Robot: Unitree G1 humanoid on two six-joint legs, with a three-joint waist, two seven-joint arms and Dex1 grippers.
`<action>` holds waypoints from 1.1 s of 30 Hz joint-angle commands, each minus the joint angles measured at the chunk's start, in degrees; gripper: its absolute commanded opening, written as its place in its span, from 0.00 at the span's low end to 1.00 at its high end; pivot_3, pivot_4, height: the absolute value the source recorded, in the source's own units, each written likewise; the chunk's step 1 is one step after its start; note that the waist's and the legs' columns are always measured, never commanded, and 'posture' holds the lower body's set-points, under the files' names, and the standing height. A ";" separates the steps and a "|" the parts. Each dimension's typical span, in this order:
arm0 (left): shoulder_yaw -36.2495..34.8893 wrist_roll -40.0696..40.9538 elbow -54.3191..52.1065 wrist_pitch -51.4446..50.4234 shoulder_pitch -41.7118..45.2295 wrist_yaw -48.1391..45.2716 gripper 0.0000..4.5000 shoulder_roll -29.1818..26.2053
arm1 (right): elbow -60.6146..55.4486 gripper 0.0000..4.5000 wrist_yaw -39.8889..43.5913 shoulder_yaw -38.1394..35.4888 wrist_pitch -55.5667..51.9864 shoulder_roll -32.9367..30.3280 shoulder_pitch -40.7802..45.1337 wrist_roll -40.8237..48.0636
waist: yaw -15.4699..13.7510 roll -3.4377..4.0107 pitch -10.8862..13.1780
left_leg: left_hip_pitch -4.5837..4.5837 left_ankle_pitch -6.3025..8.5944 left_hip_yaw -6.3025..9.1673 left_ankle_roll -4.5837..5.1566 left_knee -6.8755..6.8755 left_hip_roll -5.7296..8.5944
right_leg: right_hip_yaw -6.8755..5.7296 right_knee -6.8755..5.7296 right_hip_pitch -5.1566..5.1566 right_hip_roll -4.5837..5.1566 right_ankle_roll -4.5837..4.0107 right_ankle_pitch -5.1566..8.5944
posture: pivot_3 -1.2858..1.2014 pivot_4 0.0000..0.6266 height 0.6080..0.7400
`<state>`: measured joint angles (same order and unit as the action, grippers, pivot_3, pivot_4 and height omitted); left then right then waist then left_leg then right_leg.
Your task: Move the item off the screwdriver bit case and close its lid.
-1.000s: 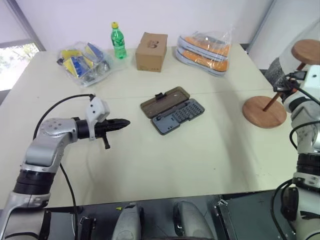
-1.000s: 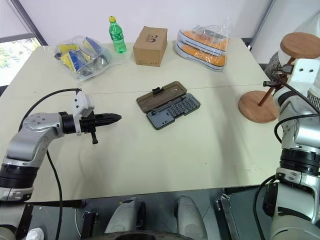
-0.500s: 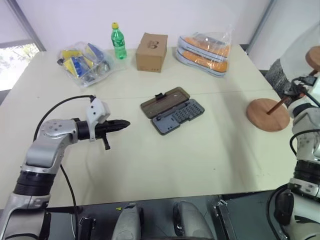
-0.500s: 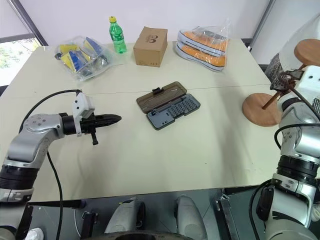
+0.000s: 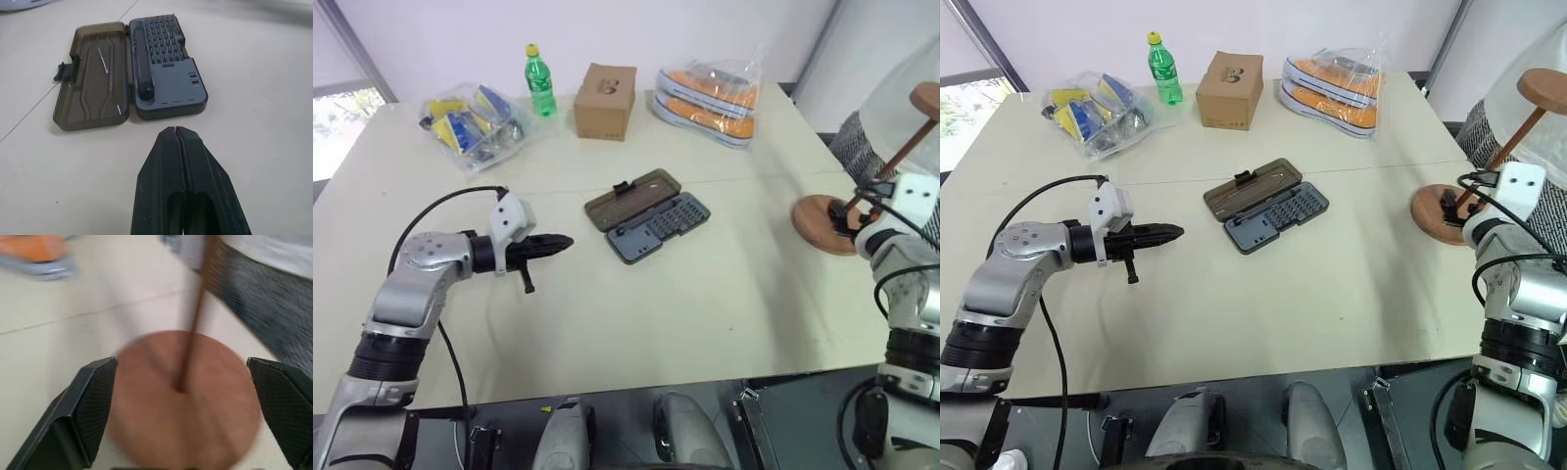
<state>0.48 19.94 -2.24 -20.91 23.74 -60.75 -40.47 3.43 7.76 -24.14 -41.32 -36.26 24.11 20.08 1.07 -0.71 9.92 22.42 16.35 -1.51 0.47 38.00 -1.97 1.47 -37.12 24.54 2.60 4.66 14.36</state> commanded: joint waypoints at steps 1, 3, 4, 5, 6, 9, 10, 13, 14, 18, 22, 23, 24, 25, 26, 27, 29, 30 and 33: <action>-1.38 0.19 -0.26 0.79 0.52 0.09 0.00 -0.70 | -13.33 1.00 8.45 3.30 -1.44 -3.19 -2.78 3.42 | -0.12 0.00 0.00 | 0.00 0.00 0.00 0.00 0.00 0.00 | 0.00 0.01 0.00 0.00 0.00 0.00 | 0.52 0.24 1.00; -1.57 0.16 0.48 1.01 0.81 -0.14 0.00 -0.87 | -18.49 1.00 11.86 4.68 -2.62 -4.18 -3.69 5.38 | -0.10 0.00 0.00 | 0.01 0.00 0.00 0.00 0.01 0.00 | -0.01 0.00 0.00 0.01 0.01 0.00 | 0.52 0.24 1.00; -1.61 0.14 0.82 1.11 0.96 -0.24 0.00 -0.91 | -19.89 1.00 12.95 5.14 -3.23 -4.50 -3.79 6.02 | -0.06 -0.01 0.00 | 0.00 0.00 0.00 0.00 0.01 0.00 | -0.01 0.01 0.00 0.01 0.01 0.00 | 0.52 0.24 1.00; -1.63 0.08 1.41 1.30 1.28 -0.44 0.00 -1.00 | -21.72 1.00 14.84 7.04 -2.74 -5.54 -3.55 5.77 | -0.08 -0.01 0.00 | 0.00 0.00 0.01 0.00 0.01 0.00 | -0.01 0.01 0.00 0.00 0.01 0.00 | 0.52 0.24 1.00; -1.62 0.03 1.84 1.46 1.51 -0.59 0.00 -1.05 | -22.86 1.00 16.11 8.36 -2.36 -6.25 -3.35 5.47 | -0.11 -0.01 0.00 | 0.00 0.00 0.02 0.00 0.01 0.00 | -0.03 0.00 0.00 0.00 0.01 0.00 | 0.52 0.24 1.00; -1.71 0.08 3.23 1.82 2.58 -0.92 0.00 -0.97 | -22.67 1.00 17.91 11.82 -1.36 -6.58 -0.76 4.31 | -0.15 -0.05 0.02 | 0.01 0.00 0.03 0.00 0.02 0.00 | -0.05 0.02 0.00 0.00 0.00 0.00 | 0.52 0.24 1.00; -1.73 -0.14 4.04 2.33 3.30 -0.65 0.00 -0.64 | -21.36 1.00 18.47 13.57 -0.29 -6.53 0.50 3.08 | -0.14 -0.05 0.02 | 0.01 0.00 0.03 0.00 0.03 0.00 | -0.05 0.02 0.00 0.00 0.00 0.00 | 0.52 0.24 1.00; -1.42 -0.43 5.80 3.19 4.94 -0.10 0.00 0.33 | -15.23 1.00 18.78 17.67 2.84 -4.65 4.55 -0.16 | -0.16 -0.05 0.02 | 0.01 0.00 0.02 0.00 0.04 0.01 | -0.05 0.02 0.00 0.00 0.00 0.00 | 0.52 0.24 1.00; -1.26 -0.58 6.02 3.51 5.15 0.07 0.00 0.54 | -13.34 1.00 18.57 18.50 3.64 -3.99 5.65 -1.08 | -0.16 -0.05 0.02 | 0.01 0.00 0.02 0.00 0.04 0.01 | -0.05 0.01 0.00 0.00 0.00 0.00 | 0.52 0.24 1.00; -0.99 -0.74 5.57 3.66 4.94 0.76 0.00 1.41 | -4.32 1.00 17.64 22.29 6.89 -0.33 11.51 -5.30 | -0.09 -0.06 0.03 | 0.03 0.00 0.00 0.00 0.03 0.02 | -0.05 0.02 0.01 0.01 0.00 0.00 | 0.52 0.24 1.00; -1.28 -0.90 4.79 3.78 4.40 1.82 0.00 2.04 | 4.67 1.00 18.61 23.76 9.12 3.91 16.83 -6.39 | 0.02 -0.04 0.04 | 0.05 0.00 0.00 0.00 0.03 0.01 | -0.05 0.00 0.05 0.01 0.00 0.00 | 0.52 0.24 1.00; -1.47 -1.05 4.67 4.13 4.30 2.41 0.00 2.26 | 7.50 1.00 18.30 24.43 10.41 4.48 18.14 -7.73 | 0.02 -0.04 0.04 | 0.04 0.00 0.00 0.00 0.03 0.01 | -0.05 0.00 0.05 0.01 0.00 0.00 | 0.52 0.24 1.00; -1.67 -1.19 4.62 4.49 4.25 2.98 0.00 2.49 | 9.90 1.00 18.16 24.92 11.58 4.95 19.24 -8.86 | -0.03 -0.04 0.03 | 0.04 0.00 0.00 -0.01 0.03 0.01 | -0.05 0.00 0.05 0.01 0.00 -0.01 | 0.52 0.24 1.00; -1.77 -1.29 4.58 4.71 4.24 3.37 0.00 2.65 | 11.53 1.00 18.12 25.22 12.46 5.19 19.95 -9.66 | -0.04 -0.04 0.03 | 0.04 0.00 0.00 -0.01 0.03 0.01 | -0.05 0.00 0.05 0.01 0.00 -0.01 | 0.52 0.24 1.00; -1.78 -1.36 4.58 4.78 4.31 3.74 0.00 2.81 | 12.88 1.00 18.28 25.35 13.24 5.44 20.57 -10.18 | -0.14 -0.04 0.04 | 0.05 0.00 0.00 -0.01 0.03 0.01 | -0.05 0.00 0.05 0.02 0.00 0.00 | 0.52 0.24 1.00; -1.49 -1.74 5.15 5.13 4.80 4.27 0.00 3.22 | 14.04 1.00 18.44 25.52 14.32 5.65 21.15 -10.81 | -0.27 -0.04 0.04 | 0.05 0.00 0.00 -0.01 0.03 0.01 | -0.05 0.00 0.05 0.03 0.00 0.00 | 0.52 0.24 1.00; -0.79 -3.15 7.69 6.13 6.73 6.24 0.00 4.58 | 15.73 1.00 18.38 25.73 16.09 5.99 22.02 -12.10 | -0.46 -0.04 0.04 | 0.07 -0.01 0.00 -0.01 0.03 0.02 | -0.06 0.01 0.04 0.06 0.00 -0.01 | 0.52 0.24 1.00; -1.06 -3.39 10.32 5.10 8.56 8.53 0.00 6.17 | 15.56 1.00 18.55 25.45 16.29 6.16 21.99 -12.08 | -0.45 -0.05 0.04 | 0.08 -0.01 0.00 -0.01 0.03 0.04 | -0.07 0.01 0.04 0.08 0.01 -0.01 | 0.52 0.24 1.00; -0.07 -6.55 19.58 4.97 13.22 13.37 0.00 9.67 | 9.62 1.00 20.14 25.65 16.04 6.11 19.52 -11.77 | -0.38 -0.05 0.04 | 0.09 -0.01 0.01 -0.01 0.07 0.06 | -0.08 -0.01 0.04 0.09 0.05 -0.03 | 0.52 0.24 1.00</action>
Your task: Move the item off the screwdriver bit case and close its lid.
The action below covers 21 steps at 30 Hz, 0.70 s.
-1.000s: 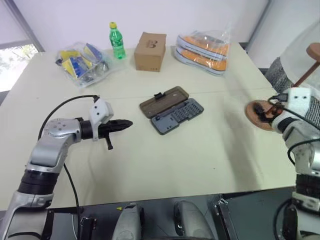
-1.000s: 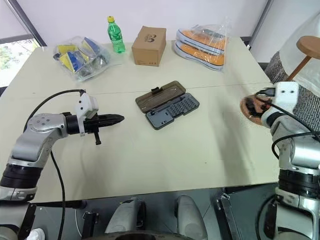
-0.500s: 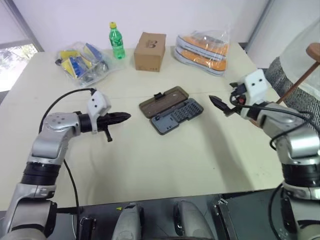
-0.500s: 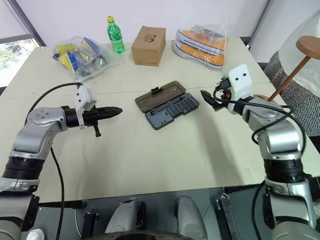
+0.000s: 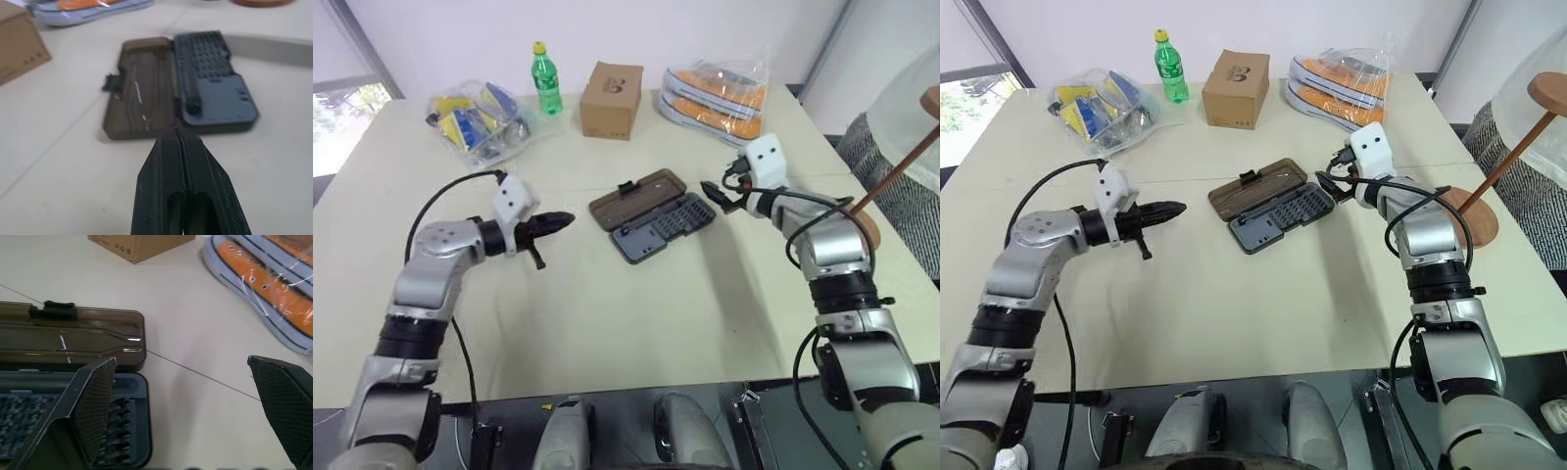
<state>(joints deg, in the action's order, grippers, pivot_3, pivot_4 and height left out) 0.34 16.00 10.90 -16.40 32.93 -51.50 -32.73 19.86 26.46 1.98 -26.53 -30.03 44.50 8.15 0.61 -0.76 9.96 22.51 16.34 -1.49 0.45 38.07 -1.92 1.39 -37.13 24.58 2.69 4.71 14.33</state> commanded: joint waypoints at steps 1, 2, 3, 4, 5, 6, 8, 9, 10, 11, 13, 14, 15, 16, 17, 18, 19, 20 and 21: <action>0.83 -3.71 8.87 1.22 5.25 4.36 0.00 2.54 | -10.07 1.00 1.62 -0.64 0.44 -0.13 -1.98 0.49 | 0.12 0.00 0.00 | 0.00 0.00 0.00 0.00 0.00 0.00 | 0.00 0.00 0.00 -0.01 0.01 -0.01 | 0.52 0.24 1.00; 1.22 -4.38 10.50 1.80 6.09 4.30 0.00 2.93 | -12.36 1.00 1.66 -0.87 -0.33 -0.08 -2.74 0.69 | 0.19 0.00 0.00 | 0.00 0.00 0.01 0.01 0.00 0.00 | 0.00 0.00 0.00 -0.02 0.01 -0.01 | 0.52 0.24 1.00; 1.41 -4.68 11.67 2.20 6.81 3.92 0.00 3.22 | -14.17 1.00 1.43 -1.28 -1.44 0.05 -3.27 0.90 | 0.51 0.00 0.00 | 0.00 0.01 0.02 0.01 -0.02 0.00 | 0.00 0.02 0.01 -0.04 0.01 -0.01 | 0.52 0.24 1.00; 1.53 -4.90 12.77 2.40 7.62 3.73 0.00 3.58 | -16.01 1.00 1.14 -1.73 -2.69 0.14 -3.80 1.12 | 0.67 0.00 0.00 | 0.00 0.01 0.01 0.02 -0.03 0.00 | 0.02 0.02 0.03 -0.05 0.01 0.00 | 0.52 0.24 1.00; 1.58 -5.18 13.80 2.65 8.34 3.60 0.00 3.92 | -17.49 1.00 0.88 -2.04 -3.62 0.20 -4.29 1.22 | 0.66 0.00 0.00 | 0.00 0.01 0.00 0.02 -0.04 -0.01 | 0.02 0.01 0.05 -0.05 0.01 0.00 | 0.52 0.24 1.00; 1.90 -5.24 14.71 2.57 9.11 2.86 0.00 4.23 | -19.43 1.00 0.40 -2.48 -4.68 0.32 -5.06 1.38 | 0.62 0.00 0.00 | 0.00 0.01 0.01 0.02 -0.05 -0.02 | 0.02 0.00 0.05 -0.05 0.01 -0.01 | 0.52 0.24 1.00; 2.55 -5.66 15.92 2.93 10.09 1.97 0.00 4.64 | -22.57 1.00 -0.60 -3.14 -6.45 0.61 -6.47 1.58 | 0.36 0.00 0.00 | 0.00 0.01 0.03 0.02 -0.04 -0.02 | 0.00 -0.03 0.05 -0.06 0.01 0.00 | 0.52 0.24 1.00; 2.80 -5.81 16.41 3.21 10.42 1.41 0.00 4.66 | -24.10 1.00 -1.00 -3.34 -7.29 0.71 -7.22 1.70 | 0.29 0.00 0.00 | 0.00 0.01 0.03 0.02 -0.04 -0.02 | -0.01 -0.03 0.05 -0.06 0.01 0.00 | 0.52 0.24 1.00; 2.88 -5.92 16.80 3.48 10.62 1.05 0.00 4.61 | -25.13 1.00 -1.28 -3.40 -7.95 0.80 -7.65 1.76 | 0.21 0.00 0.00 | 0.00 0.01 0.02 0.02 -0.04 -0.02 | 0.00 -0.03 0.05 -0.05 0.01 0.00 | 0.52 0.24 1.00; 2.95 -6.05 17.37 3.66 10.97 0.68 0.00 4.56 | -27.28 1.00 -1.32 -3.39 -8.79 0.69 -8.71 1.93 | 0.19 0.00 0.00 | 0.00 0.01 0.02 0.01 -0.03 -0.01 | 0.00 -0.02 0.04 -0.04 0.01 0.00 | 0.52 0.24 1.00; 3.04 -6.32 18.48 3.85 11.66 0.16 0.00 4.49 | -32.20 1.00 0.02 -3.19 -10.05 0.03 -11.07 3.03 | 0.15 0.00 0.00 | 0.01 0.01 0.01 0.02 -0.03 -0.01 | 0.00 0.00 0.04 -0.04 0.01 0.00 | 0.52 0.24 1.00; 3.16 -6.48 19.03 3.96 12.01 -0.20 0.00 4.47 | -35.27 1.00 1.39 -3.08 -10.70 -0.71 -12.63 3.98 | 0.14 0.00 0.00 | 0.02 0.01 0.02 0.02 -0.04 -0.01 | 0.00 0.01 0.04 -0.05 0.01 0.00 | 0.52 0.24 1.00; 3.22 -6.64 19.52 4.02 12.32 -0.39 0.00 4.52 | -37.73 1.00 2.50 -3.06 -11.26 -1.39 -13.90 4.73 | 0.12 0.00 0.00 | 0.03 0.01 0.02 0.02 -0.04 -0.01 | 0.00 0.01 0.05 -0.05 0.01 0.00 | 0.52 0.24 1.00; 3.27 -6.76 20.07 4.00 12.64 -0.59 0.00 4.64 | -40.22 1.00 3.41 -3.14 -12.07 -2.07 -15.19 5.46 | 0.11 0.00 0.00 | 0.04 0.01 0.03 0.02 -0.03 -0.01 | -0.01 0.02 0.04 -0.05 0.01 0.00 | 0.52 0.24 1.00; 3.34 -6.97 20.65 4.10 12.95 -0.75 0.05 4.73 | -42.28 1.00 4.02 -3.27 -12.82 -2.60 -16.24 6.09 | 0.10 0.00 0.00 | 0.04 0.01 0.03 0.02 -0.04 0.00 | -0.01 0.02 0.04 -0.05 0.01 0.00 | 0.52 0.24 1.00; 3.34 -7.15 21.06 4.19 13.15 -0.87 0.12 4.81 | -43.47 1.00 4.25 -3.39 -13.40 -2.89 -16.81 6.46 | 0.10 -0.01 0.00 | 0.04 0.01 0.03 0.02 -0.03 0.00 | -0.01 0.02 0.04 -0.04 0.01 0.00 | 0.52 0.24 1.00; 3.57 -7.41 21.49 4.42 13.29 -1.33 0.19 4.88 | -44.89 1.00 4.58 -3.65 -14.05 -3.31 -17.70 6.94 | 0.11 -0.01 0.00 | 0.04 0.01 0.03 0.02 -0.02 0.00 | -0.01 0.01 0.04 -0.04 0.01 0.00 | 0.52 0.24 1.00; 3.75 -7.61 21.92 4.70 13.41 -1.76 0.30 4.96 | -45.95 1.00 4.66 -3.81 -14.63 -3.62 -18.36 7.29 | 0.16 -0.01 0.00 | 0.04 0.01 0.03 0.02 0.00 0.00 | -0.01 0.00 0.04 -0.04 0.01 0.00 | 0.52 0.24 1.00; 3.92 -7.82 22.26 4.97 13.51 -2.13 0.41 5.04 | -46.75 1.00 4.67 -3.94 -15.22 -3.87 -18.85 7.55 | 0.18 -0.01 0.00 | 0.03 0.01 0.04 0.02 0.00 0.00 | -0.01 0.00 0.04 -0.06 0.01 0.00 | 0.52 0.24 1.00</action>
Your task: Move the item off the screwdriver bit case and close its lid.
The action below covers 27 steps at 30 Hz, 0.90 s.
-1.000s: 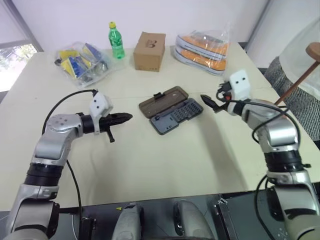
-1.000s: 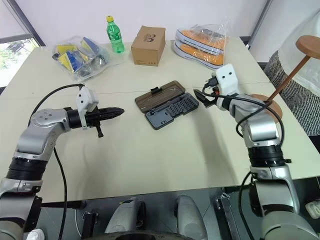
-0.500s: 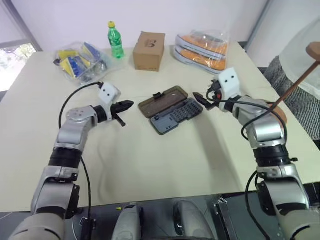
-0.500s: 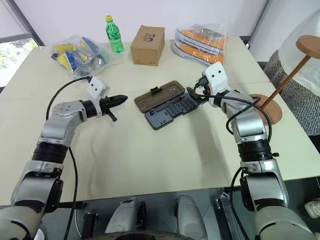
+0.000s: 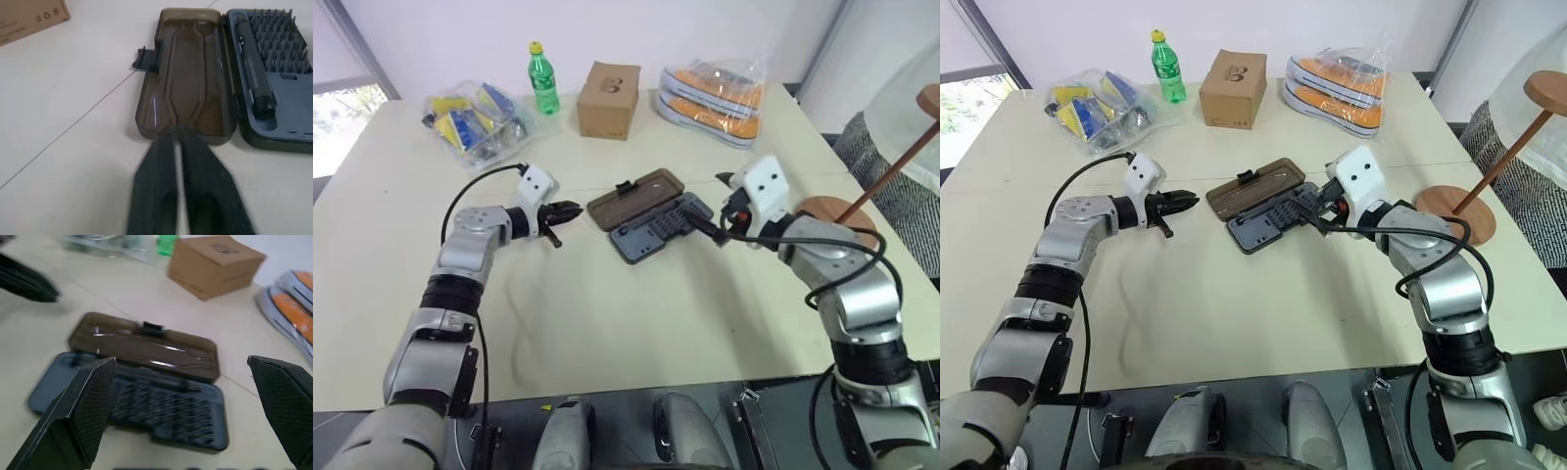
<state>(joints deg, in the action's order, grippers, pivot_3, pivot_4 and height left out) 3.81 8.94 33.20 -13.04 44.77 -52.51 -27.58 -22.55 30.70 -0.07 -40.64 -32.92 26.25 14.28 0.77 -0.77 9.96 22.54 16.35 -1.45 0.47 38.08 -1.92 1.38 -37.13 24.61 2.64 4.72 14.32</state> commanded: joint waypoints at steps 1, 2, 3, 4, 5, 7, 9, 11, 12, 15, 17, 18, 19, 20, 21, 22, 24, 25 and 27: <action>0.70 -1.10 0.40 2.06 1.83 -1.58 0.53 -0.06 | -5.12 1.00 0.38 -1.96 -1.65 -1.21 -1.05 1.60 | 0.05 0.00 0.00 | -0.01 0.00 0.00 0.00 0.00 0.00 | 0.00 0.00 0.00 0.00 0.00 0.00 | 0.52 0.24 1.00; 0.82 -1.35 0.72 2.32 1.96 -1.86 0.64 0.02 | -5.69 1.00 0.29 -2.03 -2.04 -1.36 -1.34 1.71 | 0.05 0.00 0.00 | -0.01 0.00 0.00 0.00 0.00 0.00 | 0.00 0.00 0.00 -0.01 0.00 0.00 | 0.52 0.24 1.00; 0.83 -1.58 1.13 2.58 2.16 -2.10 0.76 0.09 | -5.99 1.00 0.21 -2.02 -2.34 -1.41 -1.40 1.76 | 0.05 0.00 0.00 | -0.01 0.00 0.00 0.00 0.00 0.00 | 0.00 0.00 0.00 -0.01 0.00 0.00 | 0.52 0.24 1.00; 0.88 -1.81 1.70 2.69 2.49 -2.13 0.87 0.27 | -6.50 1.00 0.17 -2.10 -2.69 -1.51 -1.66 1.93 | 0.02 0.00 0.00 | -0.01 0.00 -0.01 0.00 0.00 0.00 | 0.00 0.00 0.00 -0.01 0.00 0.00 | 0.52 0.24 1.00; 0.91 -1.94 2.15 2.78 2.74 -2.12 0.98 0.40 | -6.98 1.00 0.19 -2.07 -2.85 -1.71 -1.91 1.96 | 0.01 0.00 0.00 | -0.01 0.00 0.00 0.00 0.00 0.00 | 0.00 0.00 0.00 -0.01 0.00 0.00 | 0.52 0.24 1.00; 0.83 -2.22 3.45 2.12 3.72 -1.42 0.99 0.92 | -7.40 1.00 0.11 -1.90 -3.06 -1.92 -2.01 1.99 | -0.03 -0.02 0.01 | 0.00 0.00 0.00 0.00 0.00 0.00 | 0.00 0.00 0.00 -0.01 0.00 0.00 | 0.52 0.24 1.00; 0.15 -2.51 5.17 -0.76 5.57 1.74 0.99 2.21 | -7.48 1.00 -0.18 -1.75 -3.19 -1.94 -1.91 2.07 | -0.05 -0.02 0.01 | 0.01 0.00 0.01 0.00 0.00 0.01 | -0.01 0.01 0.00 0.00 0.00 0.00 | 0.52 0.24 1.00; -1.48 -2.25 6.72 -6.35 8.96 8.45 0.99 4.94 | -7.56 1.00 -0.65 -1.52 -3.10 -1.78 -1.77 1.89 | -0.28 -0.05 0.03 | 0.02 0.00 0.02 0.00 0.03 0.02 | -0.01 0.01 -0.02 0.00 0.00 0.00 | 0.52 0.24 1.00; -2.59 -1.63 7.23 -9.55 10.58 11.53 0.99 6.32 | -7.52 1.00 -0.94 -1.34 -3.05 -1.59 -1.65 1.75 | -0.32 -0.07 0.03 | 0.04 0.00 0.07 0.00 0.05 0.04 | -0.05 0.01 -0.02 0.01 0.01 0.00 | 0.52 0.24 1.00; -5.08 -0.45 6.30 -16.65 13.07 17.97 0.99 9.44 | -7.50 1.00 -1.68 -1.07 -2.77 -1.04 -1.54 1.57 | -0.14 -0.10 0.05 | 0.13 0.00 0.10 0.01 0.09 0.06 | -0.08 0.06 -0.02 0.03 0.06 -0.02 | 0.52 0.24 1.00; -6.75 -0.07 5.73 -20.62 14.20 22.81 0.99 11.47 | -7.43 1.00 -2.32 -0.95 -2.62 -0.67 -1.47 1.41 | 0.13 -0.10 0.05 | 0.12 0.01 0.10 0.02 0.08 0.06 | -0.07 0.08 -0.02 0.03 0.08 -0.01 | 0.52 0.24 1.00; -7.04 -0.01 5.23 -22.34 14.49 24.33 0.99 12.33 | -7.40 1.00 -2.56 -0.91 -2.54 -0.53 -1.44 1.32 | 0.18 -0.10 0.05 | 0.10 0.01 0.10 0.02 0.07 0.06 | -0.06 0.06 -0.02 0.03 0.08 -0.01 | 0.52 0.24 1.00; -7.07 -0.07 4.80 -23.41 14.67 25.31 0.99 12.99 | -7.31 1.00 -2.84 -0.85 -2.40 -0.36 -1.39 1.19 | 0.21 -0.10 0.05 | 0.08 0.01 0.11 0.02 0.06 0.05 | -0.06 0.04 -0.02 0.01 0.08 -0.01 | 0.52 0.24 1.00; -6.84 -0.20 4.46 -23.82 14.71 25.84 0.99 13.47 | -7.26 1.00 -3.13 -0.82 -2.26 -0.23 -1.37 1.04 | 0.24 -0.10 0.05 | 0.05 0.01 0.12 0.02 0.05 0.05 | -0.06 0.01 -0.02 0.00 0.07 -0.01 | 0.52 0.24 1.00; -6.15 -0.71 4.49 -23.63 14.77 25.96 0.99 13.76 | -7.20 1.00 -3.51 -0.76 -2.17 -0.08 -1.34 0.84 | 0.24 -0.10 0.05 | 0.04 0.01 0.12 0.02 0.05 0.05 | -0.06 0.00 -0.02 -0.01 0.07 -0.01 | 0.52 0.24 1.00; -4.98 -1.81 4.96 -22.37 14.75 26.04 0.99 13.83 | -7.20 1.00 -3.78 -0.76 -2.12 0.01 -1.32 0.75 | 0.22 -0.10 0.05 | 0.04 0.01 0.13 0.01 0.05 0.05 | -0.06 -0.01 -0.02 -0.01 0.07 -0.01 | 0.52 0.24 1.00; -3.55 -3.54 6.77 -20.07 14.94 26.56 0.99 13.67 | -7.19 1.00 -4.18 -0.72 -2.04 0.23 -1.20 0.55 | 0.13 -0.10 0.05 | 0.04 0.00 0.12 0.00 0.05 0.05 | -0.06 -0.01 -0.02 -0.01 0.07 -0.01 | 0.52 0.24 1.00; -3.34 -4.21 8.06 -18.84 15.19 27.02 0.99 13.46 | -7.26 1.00 -4.34 -0.72 -2.07 0.36 -1.16 0.48 | 0.05 -0.10 0.05 | 0.04 0.00 0.11 0.00 0.05 0.05 | -0.06 0.00 -0.02 -0.01 0.07 -0.01 | 0.52 0.24 1.00; -3.50 -4.95 10.54 -16.59 15.85 27.86 0.99 13.11 | -7.41 1.00 -4.52 -0.73 -2.10 0.52 -1.17 0.30 | -0.06 -0.10 0.05 | 0.04 0.00 0.11 0.00 0.05 0.05 | -0.06 0.01 -0.02 0.00 0.07 -0.01 | 0.52 0.24 1.00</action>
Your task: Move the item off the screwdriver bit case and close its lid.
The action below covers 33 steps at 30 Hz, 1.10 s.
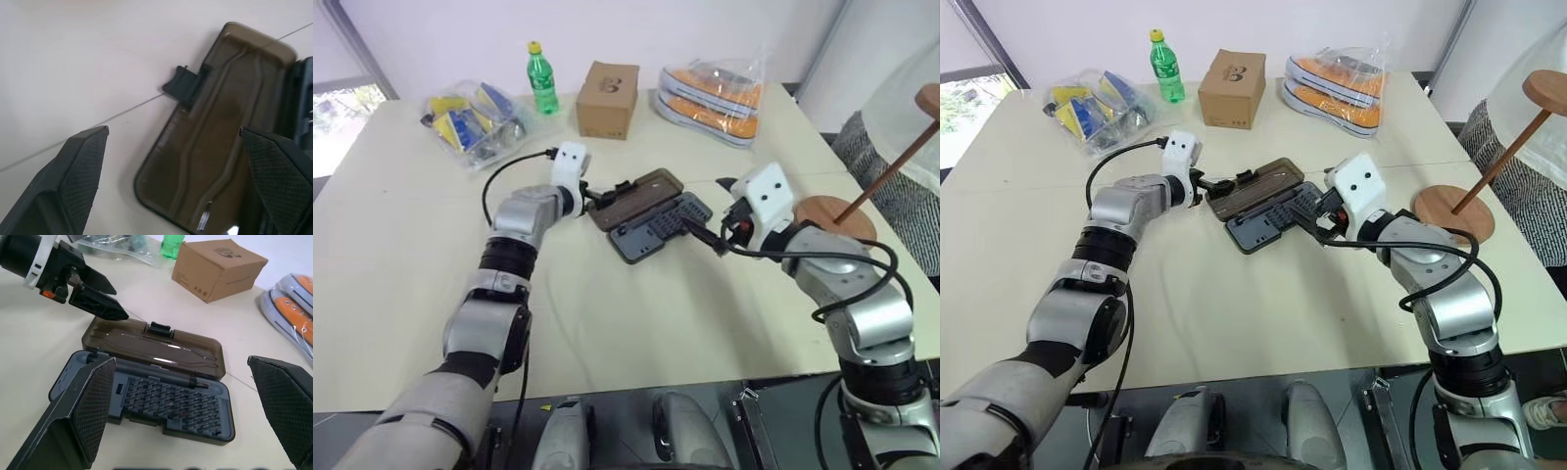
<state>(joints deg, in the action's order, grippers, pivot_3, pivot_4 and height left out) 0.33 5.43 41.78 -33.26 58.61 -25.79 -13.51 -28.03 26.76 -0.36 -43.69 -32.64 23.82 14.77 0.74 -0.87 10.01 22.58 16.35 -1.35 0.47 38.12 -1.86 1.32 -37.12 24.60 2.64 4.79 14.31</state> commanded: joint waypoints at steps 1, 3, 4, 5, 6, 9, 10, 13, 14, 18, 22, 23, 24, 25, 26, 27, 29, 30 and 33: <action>-0.09 -1.73 3.10 4.44 2.39 1.31 0.99 -1.17 | -2.03 1.00 -0.68 -0.44 0.91 0.30 1.23 -0.26 | -0.05 0.00 0.00 | 0.00 0.00 -0.01 0.00 0.00 0.00 | 0.00 0.00 0.00 0.00 0.00 0.00 | 0.52 0.24 1.00; 0.15 -2.70 6.13 7.39 3.35 1.29 0.99 -1.76 | -2.43 1.00 -0.95 -0.40 0.79 0.36 0.98 -0.30 | -0.05 0.00 0.00 | 0.01 0.00 -0.01 0.00 0.00 0.00 | 0.00 0.01 0.00 0.01 0.00 0.00 | 0.52 0.24 1.00; 0.38 -3.21 7.85 8.99 3.88 1.06 0.99 -1.98 | -2.55 1.00 -1.10 -0.40 0.76 0.38 0.89 -0.31 | -0.05 0.00 0.00 | 0.01 0.00 -0.01 0.00 0.00 0.00 | -0.01 0.01 0.00 0.00 0.00 0.00 | 0.52 0.24 1.00; 0.48 -3.57 9.18 10.19 4.30 0.84 0.99 -2.12 | -2.70 1.00 -1.23 -0.40 0.69 0.39 0.84 -0.30 | -0.06 0.00 0.00 | 0.01 0.00 -0.01 0.00 0.00 0.00 | -0.01 0.01 0.00 0.00 0.00 0.00 | 0.52 0.24 1.00; 0.70 -3.88 10.66 11.50 4.70 0.14 0.99 -2.16 | -2.78 1.00 -1.38 -0.42 0.61 0.43 0.81 -0.29 | -0.07 0.00 0.00 | 0.01 0.00 -0.01 0.00 0.00 0.01 | -0.01 0.01 0.00 0.01 0.00 0.00 | 0.52 0.24 1.00; 1.80 -5.24 14.60 15.20 5.24 -2.05 0.99 -2.31 | -3.12 1.00 -1.74 -0.42 0.40 0.48 0.75 -0.21 | -0.09 0.00 0.00 | 0.02 0.00 -0.02 0.00 0.00 0.01 | -0.01 0.02 0.00 0.01 0.00 0.00 | 0.52 0.24 1.00; 2.13 -5.56 15.87 16.28 5.35 -3.02 0.99 -2.33 | -3.13 1.00 -1.80 -0.39 0.39 0.44 0.77 -0.22 | -0.09 0.00 0.00 | 0.02 0.00 -0.02 0.00 0.00 0.01 | -0.01 0.02 0.00 0.01 0.00 0.00 | 0.52 0.24 1.00; 2.96 -6.71 19.20 19.37 5.49 -5.81 0.99 -2.46 | -3.08 1.00 -1.98 -0.43 0.33 0.34 0.87 -0.22 | -0.05 0.00 0.00 | 0.02 0.00 -0.03 0.00 0.00 0.01 | -0.01 0.02 0.00 0.01 0.00 0.00 | 0.52 0.24 1.00; 3.20 -6.90 20.21 20.11 5.50 -7.09 0.99 -2.52 | -3.09 1.00 -2.04 -0.44 0.27 0.32 0.93 -0.22 | -0.03 0.00 0.00 | 0.02 0.00 -0.03 0.00 0.00 0.02 | -0.01 0.02 0.00 0.01 0.00 0.00 | 0.52 0.24 1.00; 3.91 -8.22 23.34 22.50 5.53 -8.41 0.99 -2.93 | -3.59 1.00 -2.31 -0.54 -0.16 0.28 0.89 -0.19 | 0.00 0.00 0.00 | 0.02 0.00 -0.03 0.00 0.00 0.01 | -0.01 0.02 0.00 0.00 0.00 0.00 | 0.52 0.24 1.00; 4.20 -9.64 25.67 23.95 6.01 -7.35 0.99 -3.18 | -4.11 1.00 -2.47 -0.78 -0.55 0.14 0.70 -0.11 | 0.10 0.00 0.00 | 0.01 0.00 -0.02 0.01 0.00 0.01 | -0.01 0.01 0.00 0.00 0.00 0.00 | 0.52 0.24 1.00; 4.20 -9.97 26.20 24.22 6.23 -6.85 0.99 -3.20 | -4.11 1.00 -2.48 -0.85 -0.58 0.08 0.66 -0.11 | 0.14 0.00 0.00 | 0.01 0.00 -0.02 0.01 0.00 0.01 | -0.01 0.01 0.00 0.00 0.00 0.00 | 0.52 0.24 1.00; 4.17 -10.27 26.73 24.46 6.47 -6.44 0.99 -3.20 | -3.99 1.00 -2.53 -0.90 -0.56 0.02 0.69 -0.19 | 0.18 0.00 0.00 | 0.00 0.00 -0.03 0.01 0.00 0.01 | -0.01 0.01 0.00 0.00 0.00 0.00 | 0.52 0.24 1.00; 4.15 -10.55 27.20 24.67 6.71 -6.06 0.94 -3.20 | -3.84 1.00 -2.58 -0.96 -0.58 -0.02 0.79 -0.23 | 0.22 0.00 0.00 | 0.00 0.00 -0.02 0.01 0.00 0.01 | -0.01 0.01 0.00 -0.01 0.00 0.00 | 0.52 0.24 1.00; 4.12 -10.76 27.66 24.78 6.92 -5.81 0.88 -3.22 | -3.76 1.00 -2.65 -1.01 -0.61 -0.05 0.86 -0.27 | 0.27 0.00 0.00 | -0.01 0.00 -0.02 0.01 0.00 0.01 | -0.01 0.00 0.00 -0.01 0.00 0.00 | 0.52 0.24 1.00; 4.08 -10.88 27.90 24.84 7.00 -5.72 0.82 -3.23 | -3.95 1.00 -2.71 -1.09 -0.69 -0.07 0.76 -0.26 | 0.32 0.00 0.00 | -0.01 0.00 -0.02 0.01 0.00 0.01 | 0.00 0.00 0.00 -0.01 0.00 0.00 | 0.52 0.24 1.00; 3.95 -11.20 28.61 25.12 7.29 -5.23 0.62 -3.29 | -3.82 1.00 -2.76 -1.14 -0.63 -0.15 0.83 -0.34 | 0.35 -0.01 0.00 | -0.02 0.00 -0.02 0.01 0.00 0.01 | 0.00 -0.01 0.00 -0.01 0.00 0.00 | 0.52 0.24 1.00; 3.80 -11.31 28.94 25.15 7.43 -4.90 0.50 -3.34 | -3.76 1.00 -2.79 -1.18 -0.64 -0.21 0.88 -0.38 | 0.36 0.00 0.00 | -0.02 0.00 -0.02 0.01 0.00 0.00 | 0.00 -0.01 0.00 -0.02 0.00 0.00 | 0.52 0.24 1.00; 3.52 -11.44 29.66 25.15 7.59 -4.40 0.17 -3.49 | -3.94 1.00 -2.82 -1.38 -0.85 -0.43 0.87 -0.38 | 0.44 -0.01 0.00 | -0.03 0.00 -0.03 0.01 0.00 0.00 | 0.01 -0.02 0.00 -0.02 0.00 0.00 | 0.52 0.24 1.00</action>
<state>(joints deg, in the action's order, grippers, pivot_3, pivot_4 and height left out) 3.79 -4.80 70.21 -7.85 65.80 -31.73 -15.52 -29.14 24.33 -0.34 -44.75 -32.54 23.85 14.65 1.18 -0.87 10.00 22.54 16.35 -1.38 0.48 38.12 -1.86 1.33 -37.15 24.60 2.62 4.79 14.31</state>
